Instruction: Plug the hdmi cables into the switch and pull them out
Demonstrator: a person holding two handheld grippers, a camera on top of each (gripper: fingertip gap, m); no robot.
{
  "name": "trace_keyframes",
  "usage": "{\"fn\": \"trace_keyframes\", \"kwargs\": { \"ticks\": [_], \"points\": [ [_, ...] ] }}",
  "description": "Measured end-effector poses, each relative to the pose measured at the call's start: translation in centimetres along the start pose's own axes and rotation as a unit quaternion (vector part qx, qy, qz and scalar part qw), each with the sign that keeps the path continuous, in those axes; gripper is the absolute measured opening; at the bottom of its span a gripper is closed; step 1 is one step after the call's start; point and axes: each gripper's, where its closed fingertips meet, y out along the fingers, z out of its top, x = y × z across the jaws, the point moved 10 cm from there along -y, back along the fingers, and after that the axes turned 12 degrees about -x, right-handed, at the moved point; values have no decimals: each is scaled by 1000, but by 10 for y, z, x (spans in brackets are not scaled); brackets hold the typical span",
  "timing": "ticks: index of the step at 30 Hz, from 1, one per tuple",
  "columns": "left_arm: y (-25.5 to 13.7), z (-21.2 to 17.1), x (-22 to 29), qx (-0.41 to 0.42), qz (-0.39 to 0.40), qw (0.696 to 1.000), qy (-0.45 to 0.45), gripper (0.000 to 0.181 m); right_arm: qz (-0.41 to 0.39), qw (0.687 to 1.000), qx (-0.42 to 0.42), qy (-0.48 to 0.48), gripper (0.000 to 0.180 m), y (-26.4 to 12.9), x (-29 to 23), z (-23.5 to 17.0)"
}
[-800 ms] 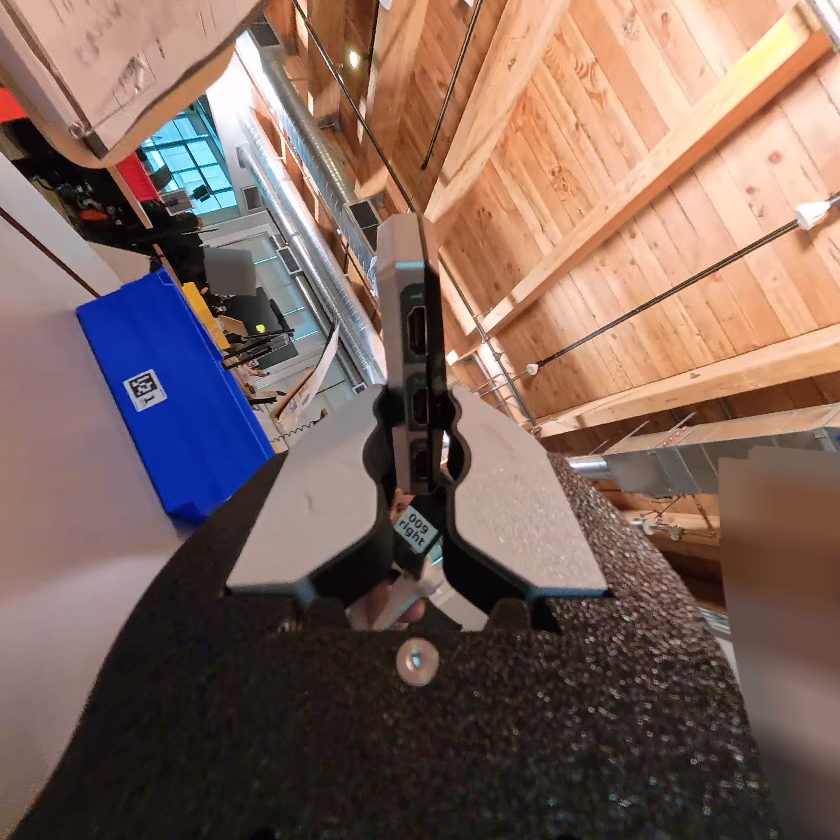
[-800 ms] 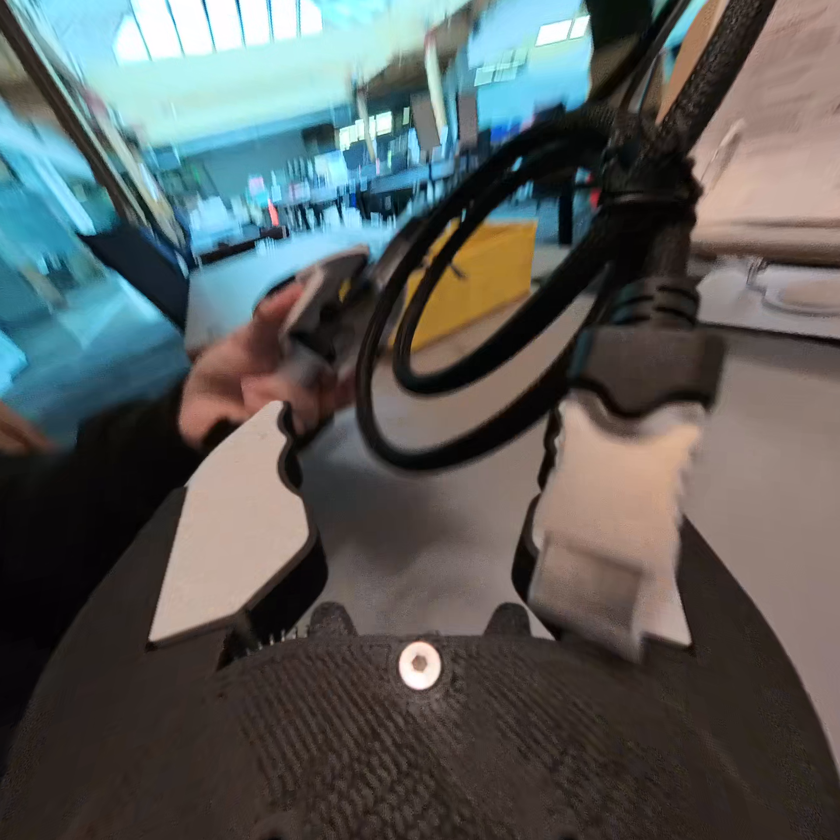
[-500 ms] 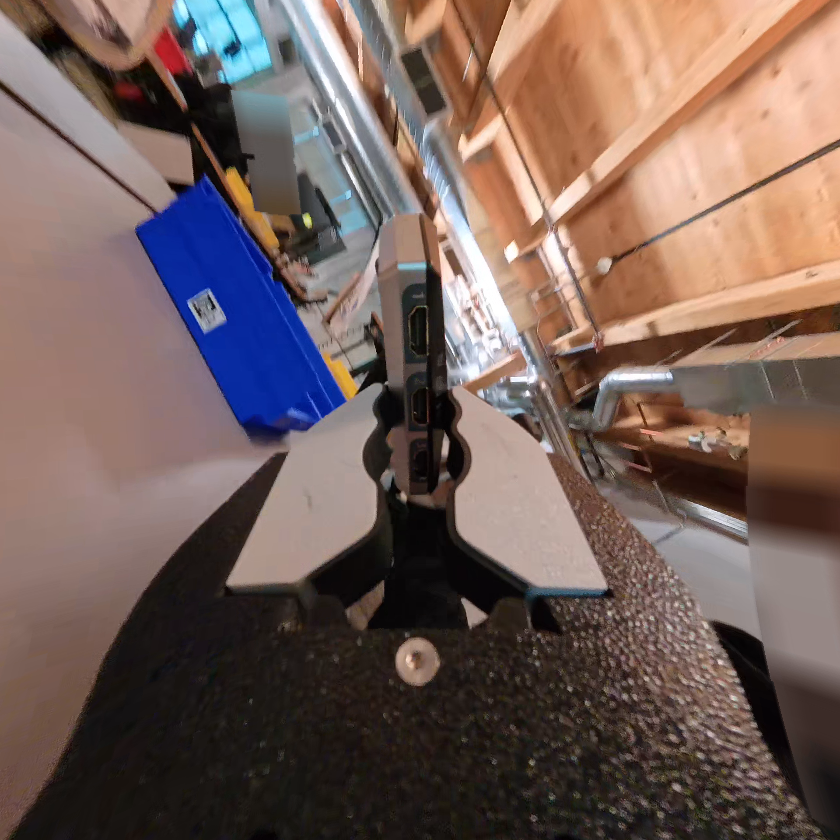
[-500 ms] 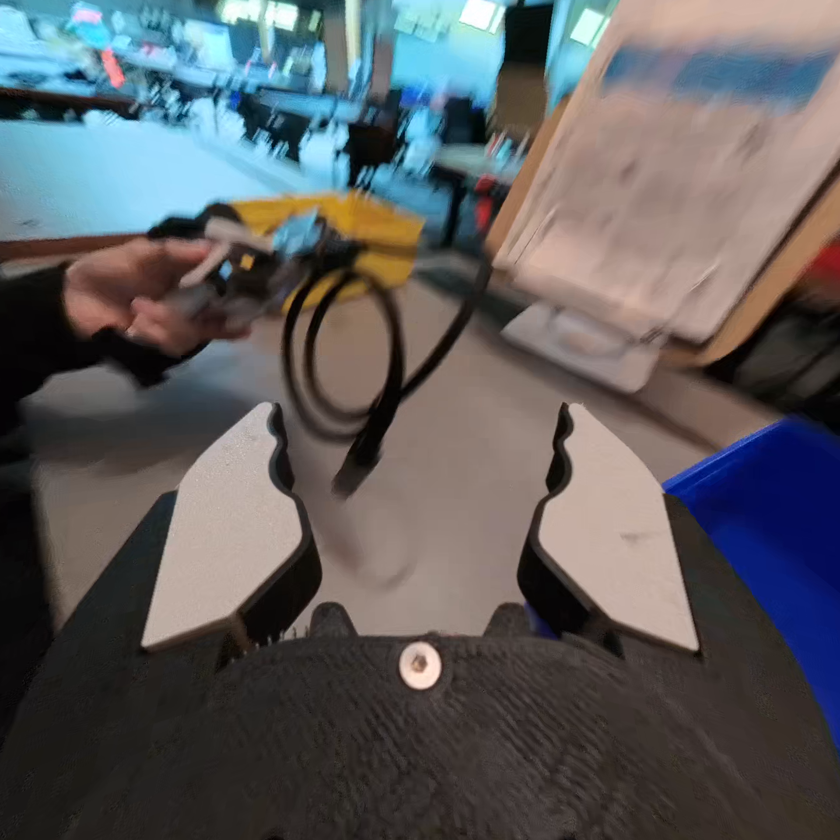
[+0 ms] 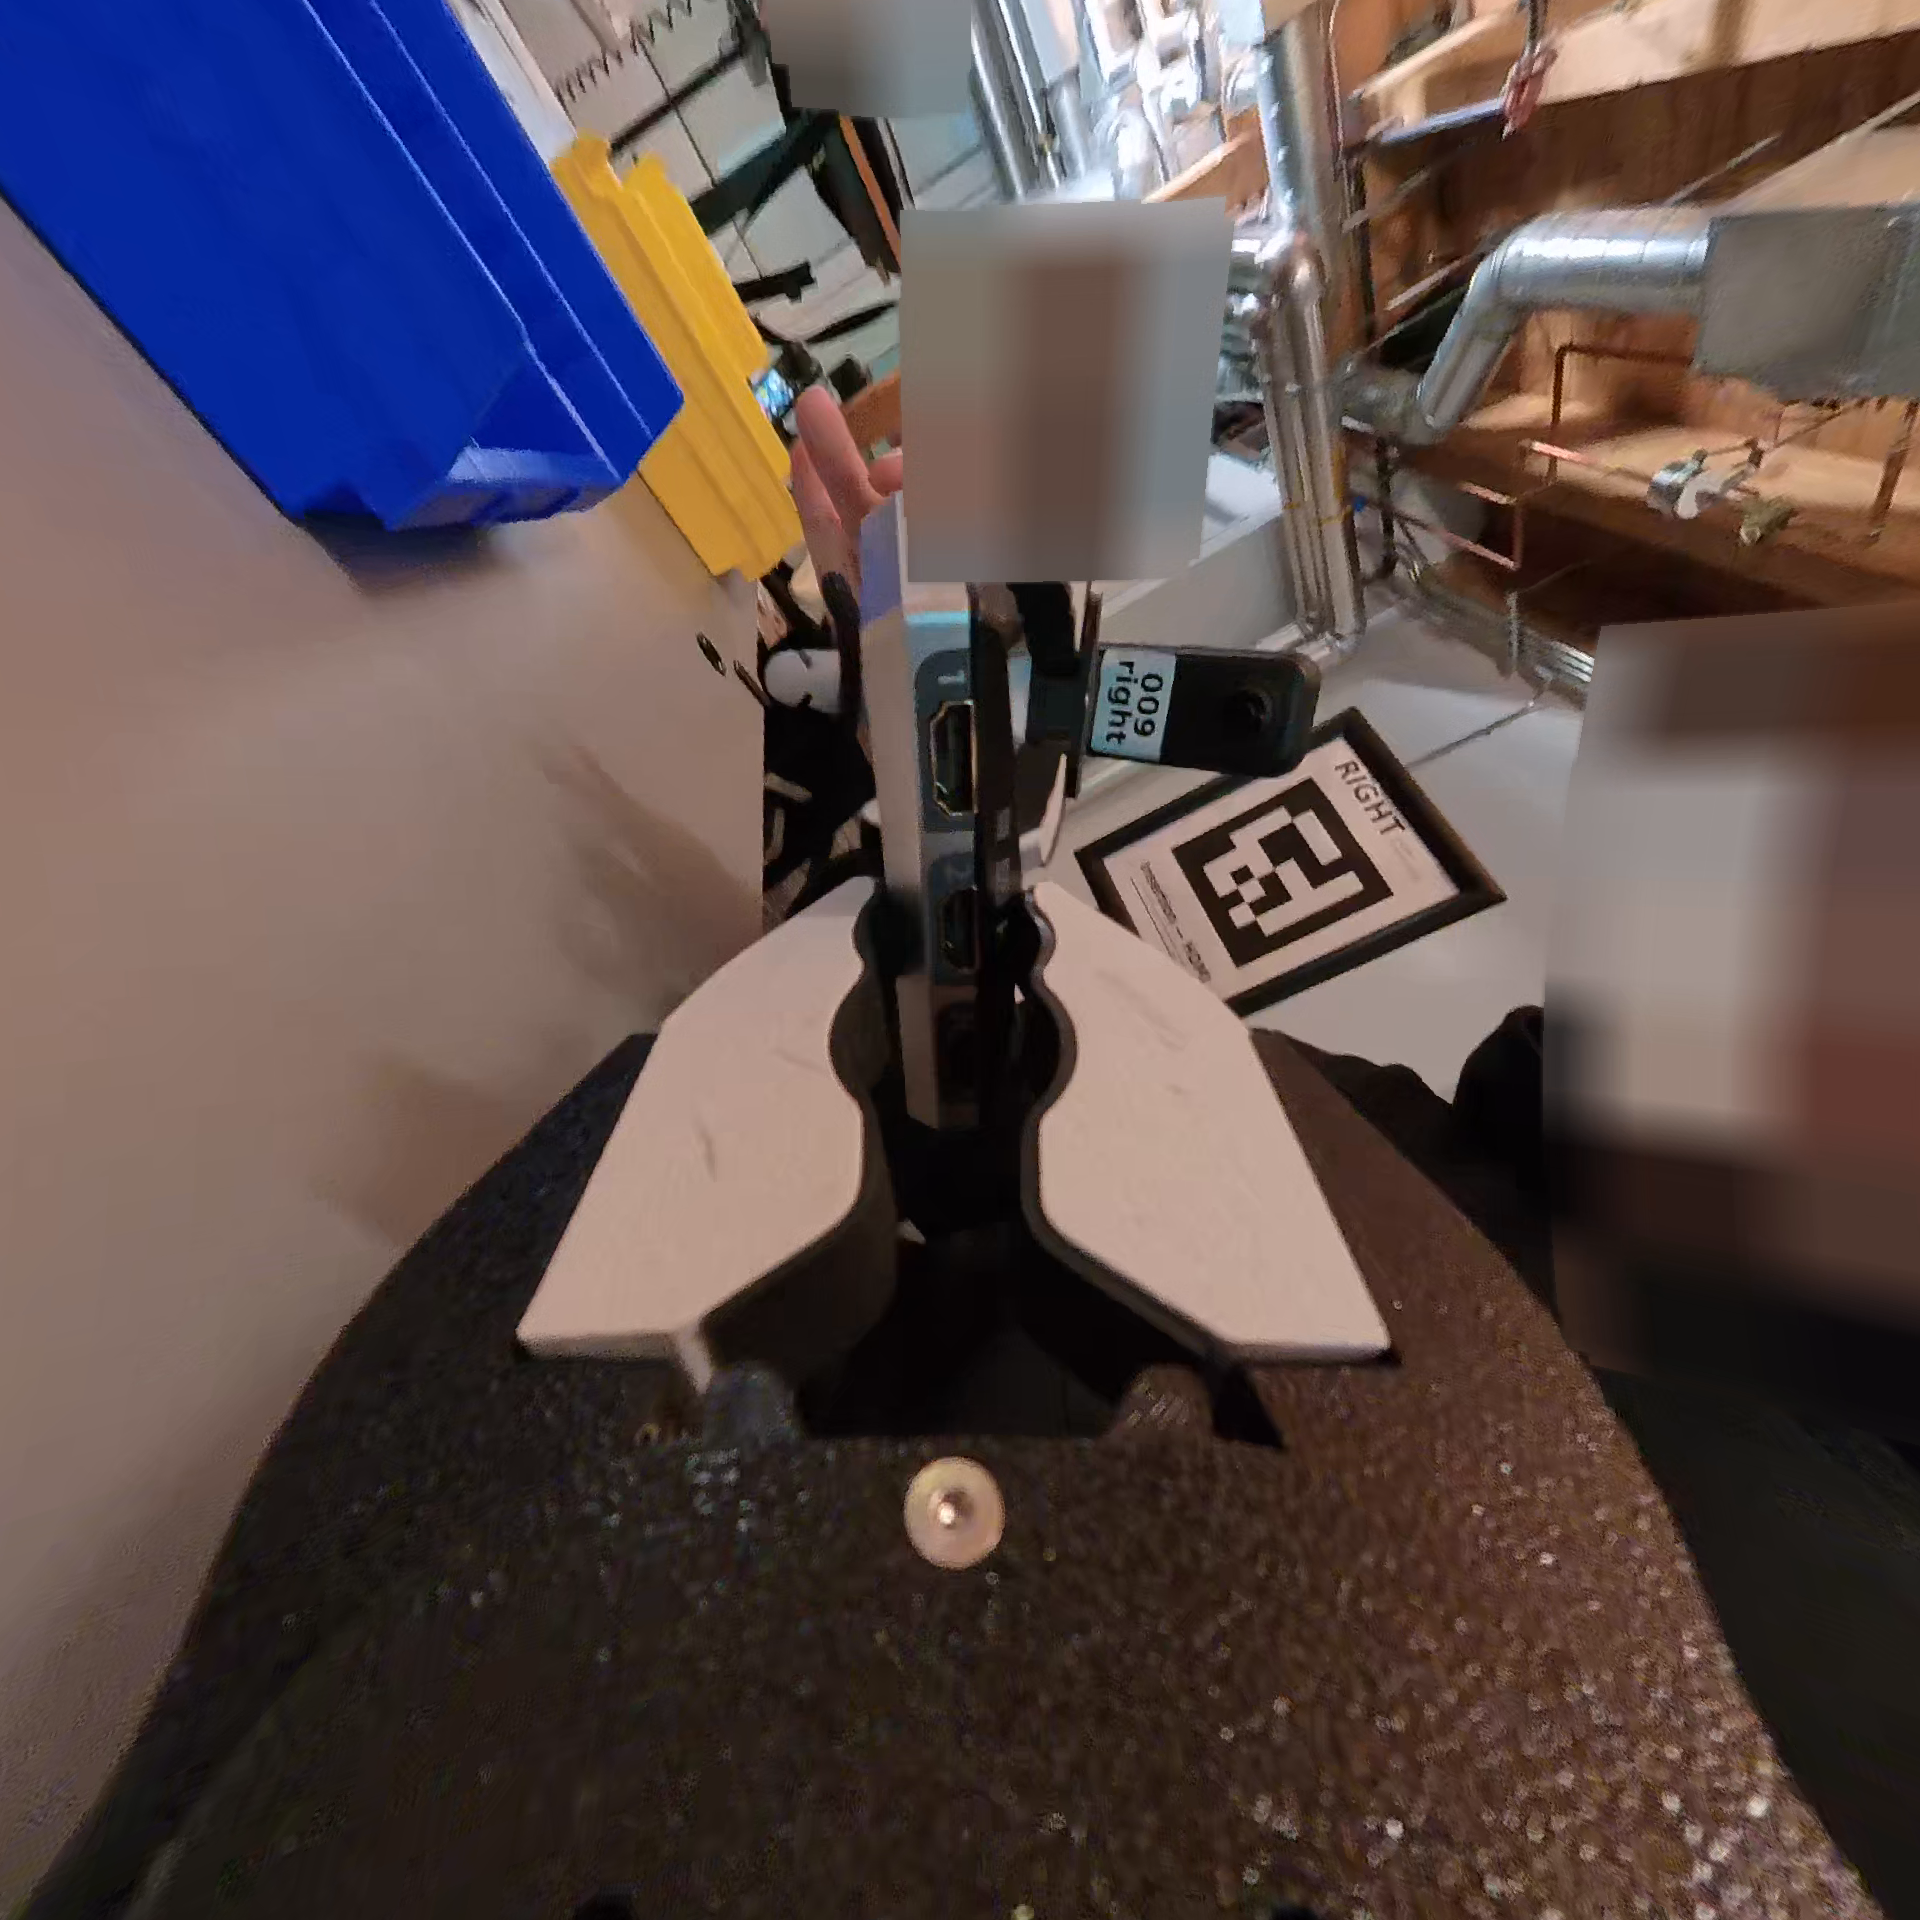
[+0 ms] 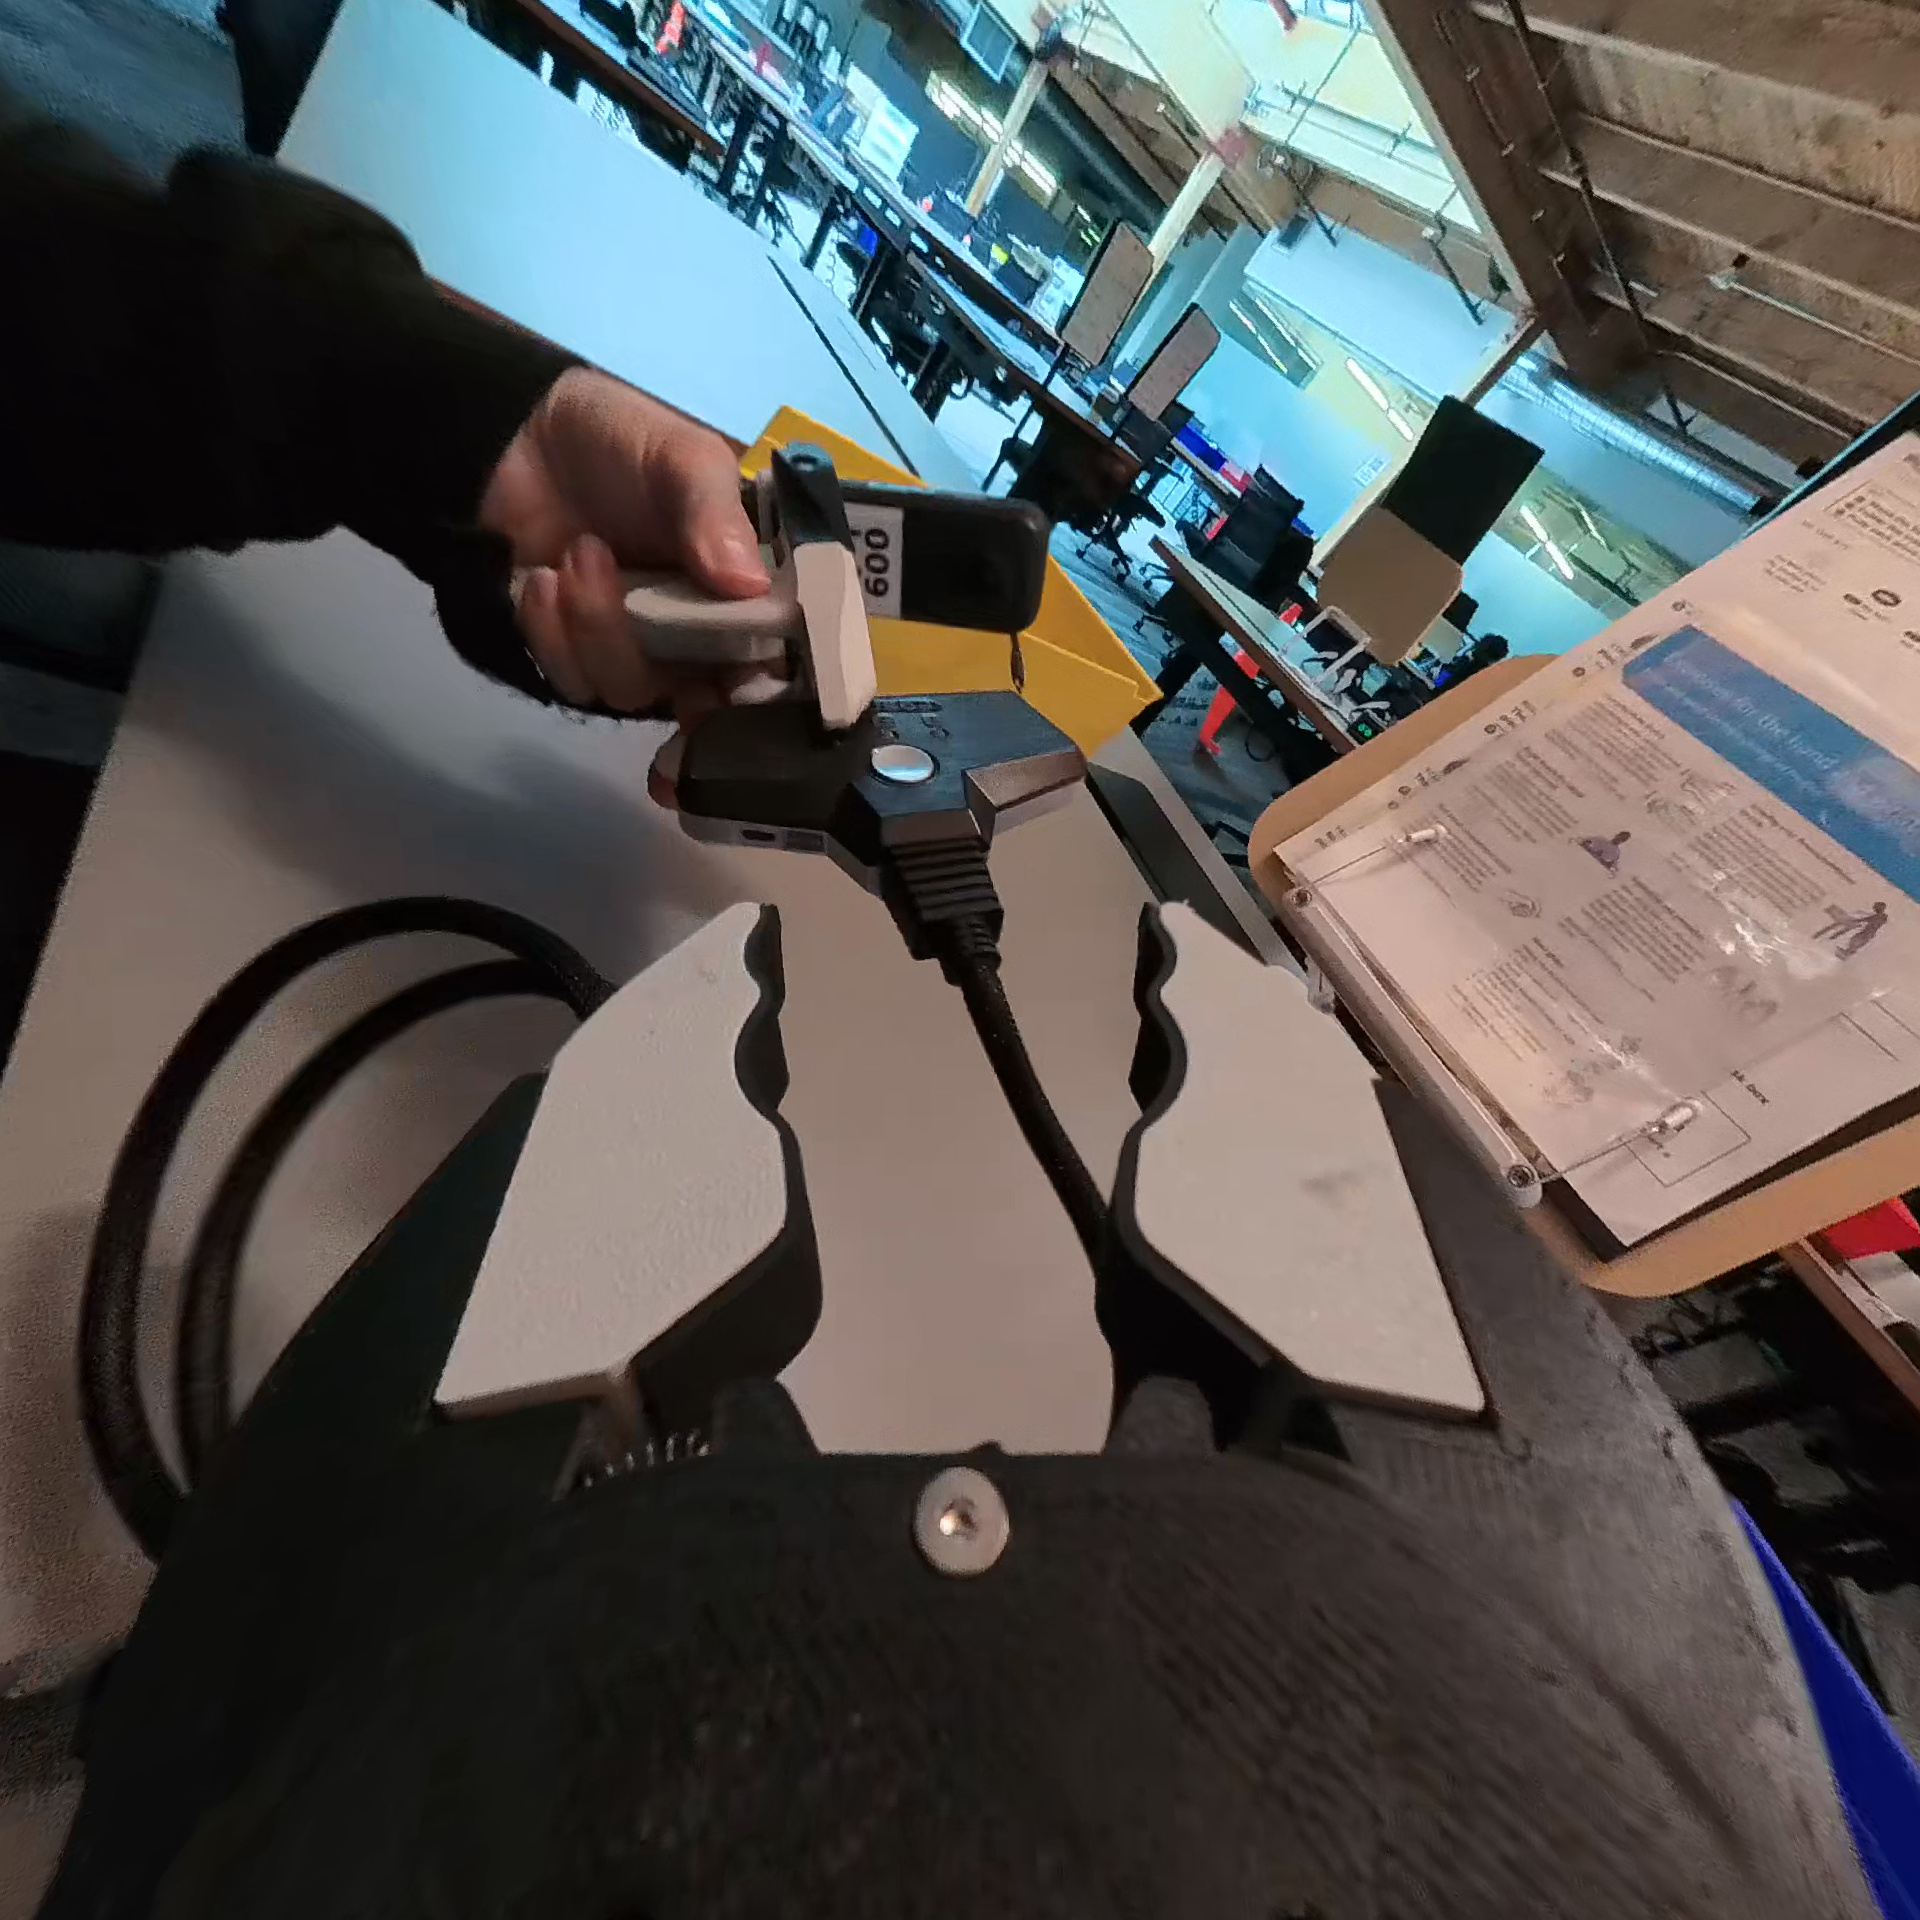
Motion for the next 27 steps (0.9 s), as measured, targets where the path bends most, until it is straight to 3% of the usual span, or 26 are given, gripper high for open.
{"fn": "trace_keyframes", "kwargs": {
  "ticks": [4, 9, 11, 15, 23, 25, 27],
  "points": [
    [7, 5, -1, -50, -4, 999, -6, 21, 19, 1000, -17, -2, 57, 1, 0, -8],
    [27, 7, 2, -97, -14, 995, 2, 21, 78, 995, 64, 14, 48, 3, -3, -12],
    [29, 11, 3, -82, -20, 996, -1, 22, 106, 990, 87, 21, 42, 3, -5, -14],
    [25, 15, -2, -30, -13, 999, -20, 21, 77, 994, 76, 20, 32, 8, -4, -17],
    [11, 12, -10, 101, -7, 994, -42, 21, 36, 997, 48, 48, 34, 27, -6, -20],
    [7, 11, -9, 128, -22, 990, -47, 21, 32, 999, 9, 30, 34, 32, -8, -25],
    [7, 10, -7, 137, -6, 990, -39, 22, 32, 999, 9, 17, 25, 35, -11, -24]
  ]
}}
